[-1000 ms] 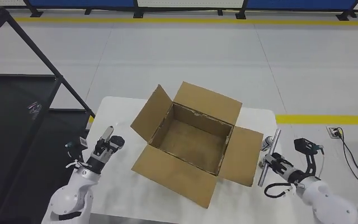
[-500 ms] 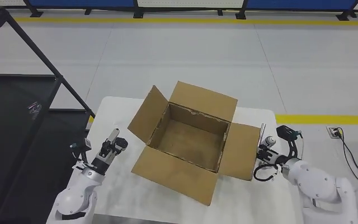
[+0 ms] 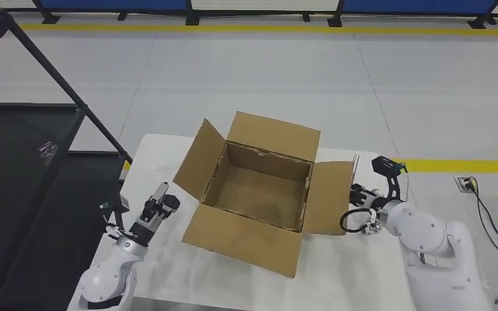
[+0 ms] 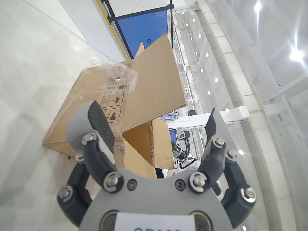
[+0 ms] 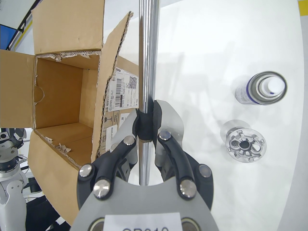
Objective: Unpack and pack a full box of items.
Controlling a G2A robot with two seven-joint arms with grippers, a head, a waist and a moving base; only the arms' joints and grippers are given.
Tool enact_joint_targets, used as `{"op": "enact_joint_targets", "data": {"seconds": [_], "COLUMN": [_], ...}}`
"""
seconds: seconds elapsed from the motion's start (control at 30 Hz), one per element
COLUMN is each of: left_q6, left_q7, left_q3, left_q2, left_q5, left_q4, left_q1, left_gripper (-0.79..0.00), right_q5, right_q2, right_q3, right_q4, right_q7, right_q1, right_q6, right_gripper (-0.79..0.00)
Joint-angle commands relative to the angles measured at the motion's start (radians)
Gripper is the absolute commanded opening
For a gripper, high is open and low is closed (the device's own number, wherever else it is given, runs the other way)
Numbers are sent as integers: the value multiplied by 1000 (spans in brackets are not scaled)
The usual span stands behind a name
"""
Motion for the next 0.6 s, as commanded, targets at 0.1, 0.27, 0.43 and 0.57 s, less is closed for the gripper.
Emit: {"op": "enact_joint_targets", "data": {"seconds": [0.1,0.27,0.43,0.57], "left_q6": [8,0,-4,-3], "left_q7": [-31,-26,-21,-27], "left_q3": [17,46,68,79], "left_q2": [3,2,3,4], "left_q5": [7,37,70,81], "left_q4": [3,17,31,35], "left_q1": [-5,-23,-40,-46], "left_gripper": [0,0,0,0], "right_q5": [9,26,-9,-60], "right_q2": [2,6,18,29], "right_q3": [31,68,107,115], "right_q4": [-44,-126,-171,-175], "right_q7": [-96,-135,-71,42], "right_q1": [-36,-120,-166,-176], "right_q6": [36,19,30,30], "right_gripper": [-785,-785,-785,-785]}}
